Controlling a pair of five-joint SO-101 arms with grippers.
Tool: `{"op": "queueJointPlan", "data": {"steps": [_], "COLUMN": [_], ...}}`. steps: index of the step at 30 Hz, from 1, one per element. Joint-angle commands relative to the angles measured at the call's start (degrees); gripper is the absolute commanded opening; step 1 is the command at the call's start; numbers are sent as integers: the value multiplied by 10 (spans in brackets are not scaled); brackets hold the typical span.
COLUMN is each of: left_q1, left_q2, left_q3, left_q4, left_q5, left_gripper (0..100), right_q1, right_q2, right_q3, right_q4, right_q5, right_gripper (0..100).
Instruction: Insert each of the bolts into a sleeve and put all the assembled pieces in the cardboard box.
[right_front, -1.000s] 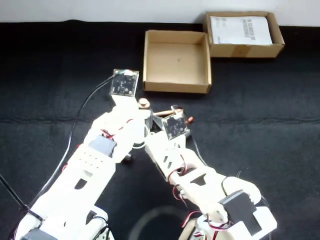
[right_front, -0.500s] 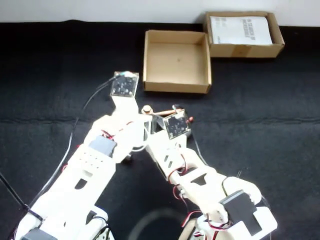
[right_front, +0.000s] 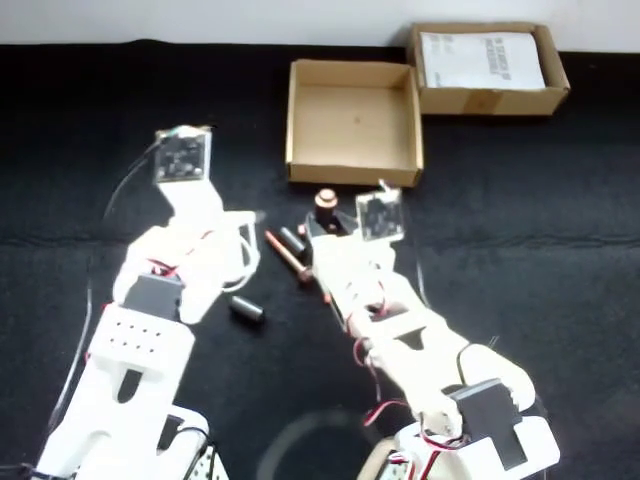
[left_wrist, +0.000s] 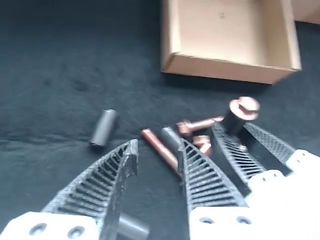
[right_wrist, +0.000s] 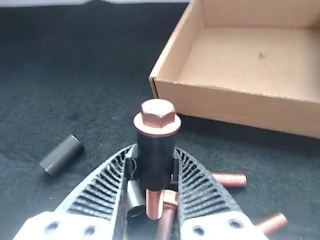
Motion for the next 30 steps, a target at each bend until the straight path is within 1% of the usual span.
{"op": "queueJointPlan", "data": {"steps": [1,2,4,9,12,16,21,25,30], "left_q1": [-34,-37,-44,-66,-82,-96,-100,-100,-100], "left_q2": [-13,-13,-15,-14,-15,-15,-15,-15,-15], "left_q3": [12,17,29,51,83,139,203,233,272], "left_q4": [-2,-2,-3,-6,-43,-118,-194,-226,-266], "left_q5": [-1,-1,-1,-1,-1,-1,-1,-1,-1], "left_gripper": [22,2,19,8,8,8,8,8,8], "right_q1": [7,8,15,29,31,36,80,113,119], "right_q2": [-33,-33,-34,-33,-27,-16,58,131,225], "right_q3": [-70,-86,-121,-237,-308,-371,-480,-585,-727], "right_q4": [71,93,137,263,331,375,436,487,546], "right_q5": [-6,-6,-6,-6,-6,-3,-3,-3,19], "right_gripper": [6,6,6,6,6,6,6,6,6]}}
